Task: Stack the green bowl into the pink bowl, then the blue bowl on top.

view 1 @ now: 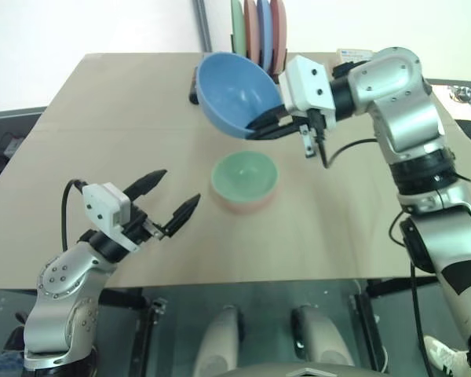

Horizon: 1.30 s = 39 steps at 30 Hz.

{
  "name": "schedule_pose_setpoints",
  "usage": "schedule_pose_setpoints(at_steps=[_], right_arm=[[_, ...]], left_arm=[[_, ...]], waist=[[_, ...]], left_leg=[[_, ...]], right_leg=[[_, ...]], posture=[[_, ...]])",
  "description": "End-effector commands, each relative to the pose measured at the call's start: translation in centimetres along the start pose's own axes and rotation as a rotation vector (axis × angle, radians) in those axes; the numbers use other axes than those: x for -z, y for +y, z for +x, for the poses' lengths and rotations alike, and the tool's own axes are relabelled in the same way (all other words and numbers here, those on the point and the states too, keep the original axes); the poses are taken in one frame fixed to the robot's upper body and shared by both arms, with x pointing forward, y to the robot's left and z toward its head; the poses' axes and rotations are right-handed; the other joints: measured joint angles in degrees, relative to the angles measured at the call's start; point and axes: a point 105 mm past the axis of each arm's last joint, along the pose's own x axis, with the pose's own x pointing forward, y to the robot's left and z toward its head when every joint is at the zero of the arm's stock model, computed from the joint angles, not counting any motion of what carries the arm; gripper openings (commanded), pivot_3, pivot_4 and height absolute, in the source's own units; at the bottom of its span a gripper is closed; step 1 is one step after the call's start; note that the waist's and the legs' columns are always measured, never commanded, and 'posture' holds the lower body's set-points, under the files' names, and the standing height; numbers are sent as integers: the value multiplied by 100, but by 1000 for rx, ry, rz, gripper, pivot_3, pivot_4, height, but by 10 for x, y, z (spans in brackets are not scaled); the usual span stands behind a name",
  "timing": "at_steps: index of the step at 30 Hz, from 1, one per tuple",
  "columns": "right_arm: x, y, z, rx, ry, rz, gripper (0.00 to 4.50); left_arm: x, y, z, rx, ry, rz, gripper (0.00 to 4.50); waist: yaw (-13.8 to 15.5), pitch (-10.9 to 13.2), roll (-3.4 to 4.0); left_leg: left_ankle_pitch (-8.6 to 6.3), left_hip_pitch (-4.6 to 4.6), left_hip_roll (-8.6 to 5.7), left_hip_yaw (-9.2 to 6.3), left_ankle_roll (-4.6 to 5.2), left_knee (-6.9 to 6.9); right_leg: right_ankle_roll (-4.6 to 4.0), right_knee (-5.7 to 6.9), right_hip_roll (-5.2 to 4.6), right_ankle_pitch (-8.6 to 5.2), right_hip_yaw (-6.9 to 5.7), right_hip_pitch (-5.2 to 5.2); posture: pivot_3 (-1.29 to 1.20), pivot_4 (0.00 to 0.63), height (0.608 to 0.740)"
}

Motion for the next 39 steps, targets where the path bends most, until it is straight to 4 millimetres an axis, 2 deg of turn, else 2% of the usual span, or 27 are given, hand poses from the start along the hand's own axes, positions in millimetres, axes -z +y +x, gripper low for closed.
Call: schedule_pose_setpoints(at_steps=[1, 5, 8, 12, 16, 22, 26, 28, 30, 32, 39], right_arm=[[-11, 12, -1, -31, -12, -4, 24], [-7, 17, -1, -29, 12, 20, 24], [-6, 20, -2, -33, 21, 27, 923], [-7, 20, -2, -30, 21, 28, 2667], [-8, 9, -5, 53, 12, 41, 4298], [4, 9, -29, 154, -5, 164, 4298], [20, 23, -56, 255, -43, 314, 4298], [25, 35, -65, 269, -66, 360, 4298], [50, 56, -90, 342, -52, 459, 4298], [66, 70, -106, 411, -43, 521, 4298], [110, 122, -136, 554, 5, 652, 4298]], left_arm=[[-7, 0, 2, 17, -26, 20, 4500], [-7, 0, 2, 21, -26, 20, 4500], [-7, 0, 2, 25, -25, 20, 4500], [-7, 1, 2, 31, -23, 21, 4500], [-7, 1, 2, 33, -23, 23, 4500], [-8, 2, -2, 23, -18, 27, 4500], [-9, 4, -9, -3, 6, 39, 4500], [-9, 7, -13, -18, 18, 39, 4500], [1, 15, -23, -68, 98, 56, 4500], [5, 17, -28, -84, 128, 54, 4500], [4, 19, -38, -71, 162, 64, 4500]], waist=[[-8, 0, 0], [-20, 0, 0], [-18, 0, 0], [-14, 0, -1], [-15, 0, -1], [13, -1, -3], [39, -4, -7], [32, -3, -8], [27, -4, -9], [37, -6, -12], [-3, -9, -17]], left_leg=[[0, 1, 0, 0, 0, 3], [0, 3, 1, 5, 0, 5], [0, 1, 1, 5, 0, 5], [0, -1, 1, 5, 0, 5], [0, 0, 1, 5, 0, 5], [0, -1, 1, 5, 0, 5], [0, -4, 0, 2, 0, 5], [0, -4, -1, 6, 0, 4], [0, -4, 0, 6, 0, 3], [-1, -2, 1, 2, 0, 2], [0, 11, 4, 19, 1, 8]], right_leg=[[0, 1, 1, 0, 0, 0], [0, 4, 2, 0, 3, -1], [0, 1, 2, 0, 4, -1], [1, -2, 1, 0, 4, -1], [1, -1, 1, 0, 4, -1], [1, -4, 1, 0, 4, 0], [0, -16, -3, 0, 0, 8], [0, -16, -4, -1, 3, 6], [-4, -14, -3, -3, 3, 5], [-9, -19, -2, -7, -2, 10], [-15, -12, 2, -15, 16, 13]], posture=[[0, 150, 740], [0, 150, 740], [0, 150, 740], [0, 150, 740], [0, 150, 740], [0, 150, 740], [0, 150, 740], [0, 150, 740], [0, 150, 740], [0, 150, 740], [0, 150, 740]])
